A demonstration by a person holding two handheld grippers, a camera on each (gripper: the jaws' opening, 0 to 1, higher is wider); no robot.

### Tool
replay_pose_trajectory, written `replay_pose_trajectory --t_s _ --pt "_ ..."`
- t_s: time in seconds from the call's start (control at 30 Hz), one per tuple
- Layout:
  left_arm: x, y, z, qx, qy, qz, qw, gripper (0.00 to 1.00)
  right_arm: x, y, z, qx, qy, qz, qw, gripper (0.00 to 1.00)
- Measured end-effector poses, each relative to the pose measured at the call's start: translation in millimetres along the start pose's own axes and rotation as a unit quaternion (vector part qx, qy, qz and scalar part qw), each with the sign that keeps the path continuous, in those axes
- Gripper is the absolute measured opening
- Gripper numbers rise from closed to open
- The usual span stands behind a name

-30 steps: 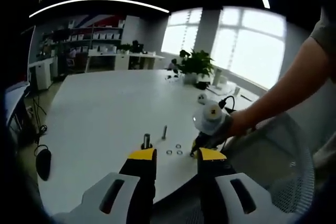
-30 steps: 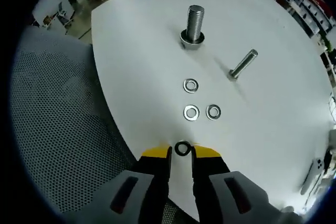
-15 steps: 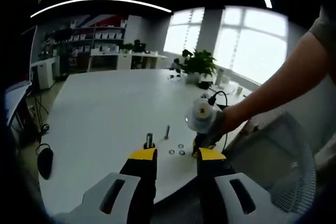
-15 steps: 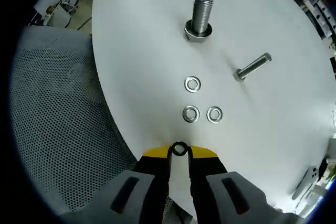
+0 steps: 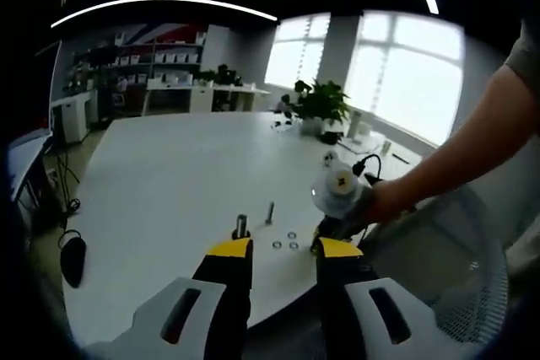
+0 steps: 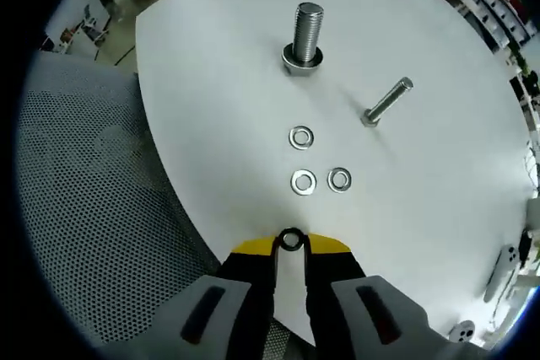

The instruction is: Place the washer onto the threaded stud by aligning its center hole with the stud, sliding it down to the base, and recovering from edge contact or off-axis alignment until the washer reaches the visible bottom stop.

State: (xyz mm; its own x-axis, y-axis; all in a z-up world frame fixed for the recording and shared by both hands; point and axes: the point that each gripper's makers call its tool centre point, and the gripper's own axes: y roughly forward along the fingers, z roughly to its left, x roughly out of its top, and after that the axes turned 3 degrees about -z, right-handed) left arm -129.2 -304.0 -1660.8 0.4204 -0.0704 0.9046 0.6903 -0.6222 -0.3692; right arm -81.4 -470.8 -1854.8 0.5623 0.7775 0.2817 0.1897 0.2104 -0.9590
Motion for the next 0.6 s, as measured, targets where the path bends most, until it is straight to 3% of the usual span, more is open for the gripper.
replay_pose_trajectory --t_s 0.2,0.4,0.6 --pt "-0.9 0 0.2 0.001 -0.002 0.001 1.0 0.28 1.9 0 1 0.0 -0.02 0.003 0.9998 0.13" --pt "-0.8 -1 0.1 0.0 -0.003 0.001 1.0 0.28 4.9 0 -3 -0.01 -0.008 -0.001 0.9999 0.13" --pt "0.2 0 -1.3 -0.004 -0.001 0.0 1.0 0.28 17.7 -15 -15 -0.014 -0.002 -0.021 0.9997 0.13"
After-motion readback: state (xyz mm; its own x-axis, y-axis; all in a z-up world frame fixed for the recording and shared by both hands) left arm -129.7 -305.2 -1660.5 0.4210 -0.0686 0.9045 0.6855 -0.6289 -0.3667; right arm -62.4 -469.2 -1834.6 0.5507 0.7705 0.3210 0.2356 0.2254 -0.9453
